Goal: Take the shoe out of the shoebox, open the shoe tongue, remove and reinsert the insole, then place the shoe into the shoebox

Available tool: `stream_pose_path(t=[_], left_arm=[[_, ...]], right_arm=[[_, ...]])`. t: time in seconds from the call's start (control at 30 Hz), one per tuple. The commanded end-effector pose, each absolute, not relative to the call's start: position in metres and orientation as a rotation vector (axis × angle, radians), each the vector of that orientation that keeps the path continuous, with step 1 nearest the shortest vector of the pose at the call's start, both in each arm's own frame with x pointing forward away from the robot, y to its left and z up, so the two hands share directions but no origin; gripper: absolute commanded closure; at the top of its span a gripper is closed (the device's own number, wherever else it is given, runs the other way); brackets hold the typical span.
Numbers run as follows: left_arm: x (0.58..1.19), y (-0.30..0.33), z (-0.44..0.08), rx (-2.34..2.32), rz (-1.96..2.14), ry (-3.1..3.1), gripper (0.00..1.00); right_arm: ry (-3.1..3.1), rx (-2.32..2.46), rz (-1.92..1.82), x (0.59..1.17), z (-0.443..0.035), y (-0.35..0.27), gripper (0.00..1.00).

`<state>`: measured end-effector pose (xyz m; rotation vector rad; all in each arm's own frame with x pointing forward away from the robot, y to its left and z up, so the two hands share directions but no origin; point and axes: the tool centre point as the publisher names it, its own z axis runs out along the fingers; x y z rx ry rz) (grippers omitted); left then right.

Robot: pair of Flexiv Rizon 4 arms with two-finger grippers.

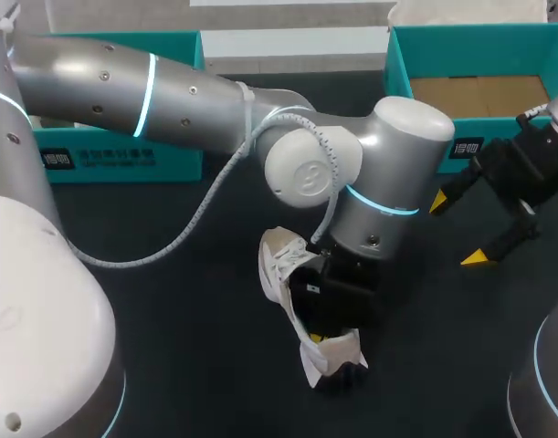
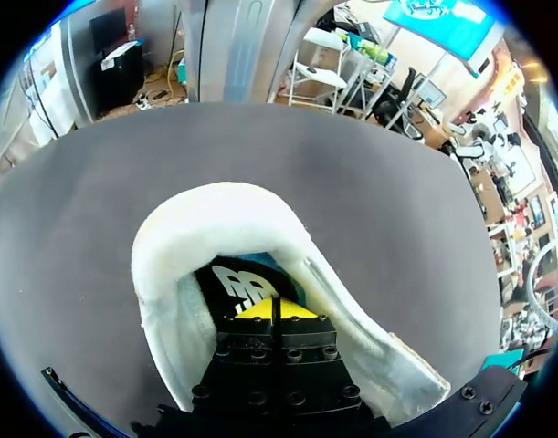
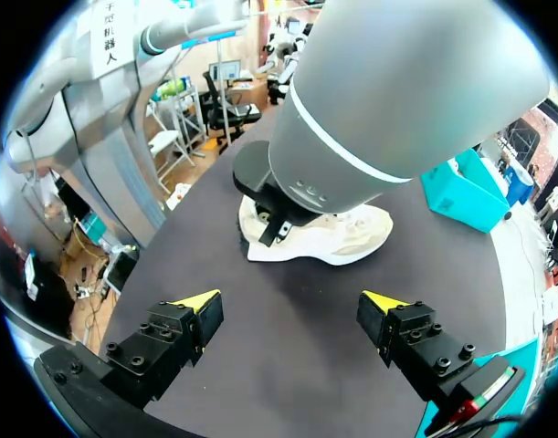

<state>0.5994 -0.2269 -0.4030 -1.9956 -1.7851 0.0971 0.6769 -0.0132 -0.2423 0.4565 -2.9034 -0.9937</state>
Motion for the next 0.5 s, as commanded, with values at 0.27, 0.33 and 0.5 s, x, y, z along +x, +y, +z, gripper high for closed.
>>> stream_pose_path(t=[0.27, 0.33, 0.5], left_arm=[[0.600, -0.228, -0.424, -2.072, 0.205, -1.895, 1.00], [0.602, -0.230, -0.426, -2.097, 0.230, -1.928, 1.00], [0.609, -0.235, -0.430, -2.148, 0.269, -2.010, 1.00]], right_arm=[[-2.905, 0.455, -0.989, 0.676, -0.242, -0.013, 0.00], [-2.905, 0.455, -0.989, 0.676, -0.242, -0.013, 0.00], [-2.905, 0.455, -0.989, 0.676, -0.242, -0.013, 0.00]])
